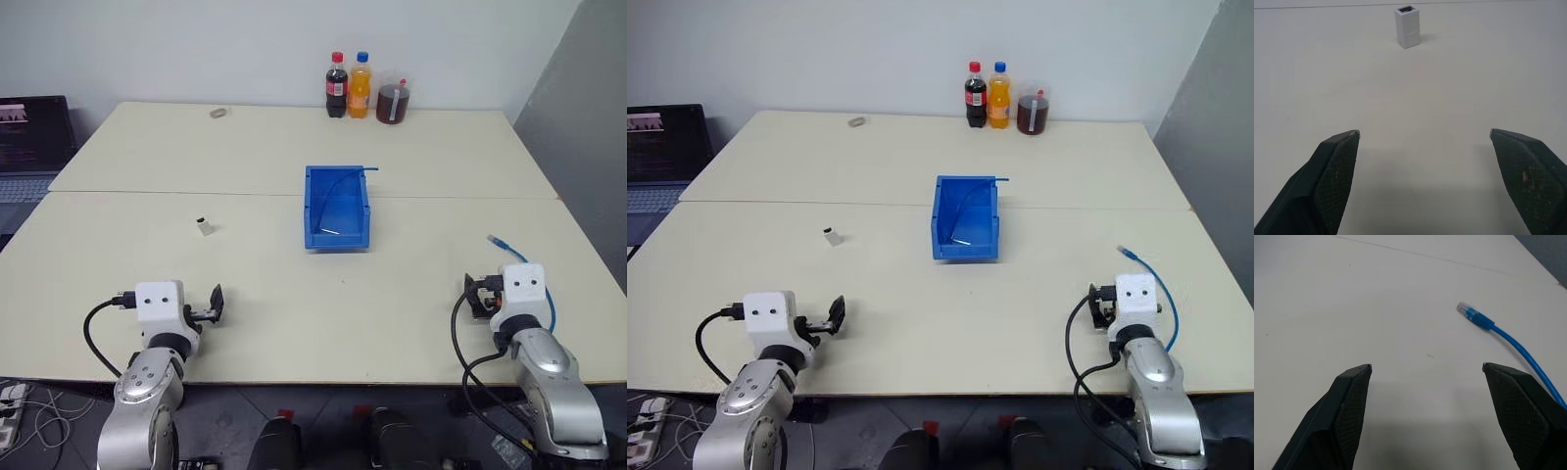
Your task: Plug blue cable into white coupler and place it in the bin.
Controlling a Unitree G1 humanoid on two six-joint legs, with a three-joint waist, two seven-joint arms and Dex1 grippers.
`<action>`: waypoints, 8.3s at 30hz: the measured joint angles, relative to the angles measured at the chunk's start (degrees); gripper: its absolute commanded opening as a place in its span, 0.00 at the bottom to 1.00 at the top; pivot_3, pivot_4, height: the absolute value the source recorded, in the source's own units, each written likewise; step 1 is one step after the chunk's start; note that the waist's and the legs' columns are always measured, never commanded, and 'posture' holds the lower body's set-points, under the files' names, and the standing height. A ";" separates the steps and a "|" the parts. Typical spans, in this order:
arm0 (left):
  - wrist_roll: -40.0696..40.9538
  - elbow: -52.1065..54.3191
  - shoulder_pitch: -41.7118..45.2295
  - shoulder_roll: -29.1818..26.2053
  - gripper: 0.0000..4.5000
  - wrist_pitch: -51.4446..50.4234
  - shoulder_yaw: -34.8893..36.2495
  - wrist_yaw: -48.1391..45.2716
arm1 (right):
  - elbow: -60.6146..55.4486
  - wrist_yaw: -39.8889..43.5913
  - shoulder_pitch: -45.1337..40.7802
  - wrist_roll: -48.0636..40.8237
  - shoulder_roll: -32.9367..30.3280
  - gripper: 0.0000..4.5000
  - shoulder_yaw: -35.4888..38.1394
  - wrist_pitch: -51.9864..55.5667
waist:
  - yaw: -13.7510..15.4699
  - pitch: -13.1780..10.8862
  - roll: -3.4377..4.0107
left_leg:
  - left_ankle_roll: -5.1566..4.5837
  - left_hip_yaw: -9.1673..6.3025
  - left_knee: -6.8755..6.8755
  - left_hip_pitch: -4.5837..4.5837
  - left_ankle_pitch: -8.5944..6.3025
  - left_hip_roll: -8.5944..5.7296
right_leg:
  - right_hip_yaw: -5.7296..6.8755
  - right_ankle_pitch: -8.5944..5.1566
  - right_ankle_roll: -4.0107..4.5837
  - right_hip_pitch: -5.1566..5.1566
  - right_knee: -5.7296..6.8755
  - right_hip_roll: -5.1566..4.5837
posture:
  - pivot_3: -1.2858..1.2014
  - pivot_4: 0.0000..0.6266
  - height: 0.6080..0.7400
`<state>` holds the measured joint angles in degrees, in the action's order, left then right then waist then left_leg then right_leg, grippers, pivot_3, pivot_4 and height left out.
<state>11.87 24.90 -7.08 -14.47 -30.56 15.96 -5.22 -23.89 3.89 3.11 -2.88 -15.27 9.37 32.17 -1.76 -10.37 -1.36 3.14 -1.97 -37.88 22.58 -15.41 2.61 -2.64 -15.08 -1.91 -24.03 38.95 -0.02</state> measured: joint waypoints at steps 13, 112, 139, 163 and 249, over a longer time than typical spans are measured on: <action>0.88 0.04 -0.27 0.03 1.00 -0.37 0.05 -0.83 | 0.00 -0.22 0.16 0.62 0.28 0.86 -0.64 0.02 | -0.02 0.00 0.00 | 0.00 0.00 0.00 0.00 0.00 0.00 | 0.00 0.00 0.00 0.00 0.00 0.00 | 0.52 0.24 1.00; 11.29 3.94 5.25 -22.85 1.00 -8.19 -2.31 -46.09 | 30.23 58.98 -36.85 -9.78 -14.09 0.01 -22.59 3.41 | -2.28 -0.24 0.06 | -0.28 0.66 0.00 -0.63 -0.18 0.02 | -1.02 0.09 -0.33 0.29 -0.11 0.13 | 0.52 0.24 1.00; 7.83 1.15 -2.64 -26.39 1.00 3.92 -2.16 -40.65 | 23.87 54.97 -33.95 -11.02 -5.11 0.84 -24.44 7.64 | -0.05 -0.24 -0.07 | -0.27 0.62 0.03 -0.63 -0.18 0.00 | -0.82 -0.03 -0.14 0.26 -0.06 0.14 | 0.52 0.24 1.00; -3.22 -47.51 34.57 -26.59 0.67 36.28 -28.02 -73.37 | -7.85 41.48 -16.81 -27.60 -17.58 0.85 -9.66 24.46 | -0.61 -0.25 -0.07 | -0.31 0.62 0.01 -0.41 -0.20 0.08 | -0.96 -0.05 -0.12 -0.01 0.02 0.40 | 0.52 0.24 1.00; 56.65 -13.12 31.31 -8.94 0.26 -41.02 -4.41 -31.20 | 13.07 17.16 -31.48 -72.52 -1.50 0.04 -0.47 39.08 | -1.35 -0.27 -0.13 | -0.31 0.46 -0.05 -0.10 -0.19 0.08 | -0.94 0.04 -0.05 -0.12 -0.04 0.42 | 0.52 0.24 1.00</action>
<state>68.52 11.78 24.23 -23.41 -71.59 11.55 -36.42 -10.81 21.05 -28.36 -75.40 -16.77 8.91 71.25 -3.12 -10.63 -1.49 2.83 -1.52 -37.93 22.48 -15.60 2.69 -3.58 -15.04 -1.96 -24.15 38.91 0.40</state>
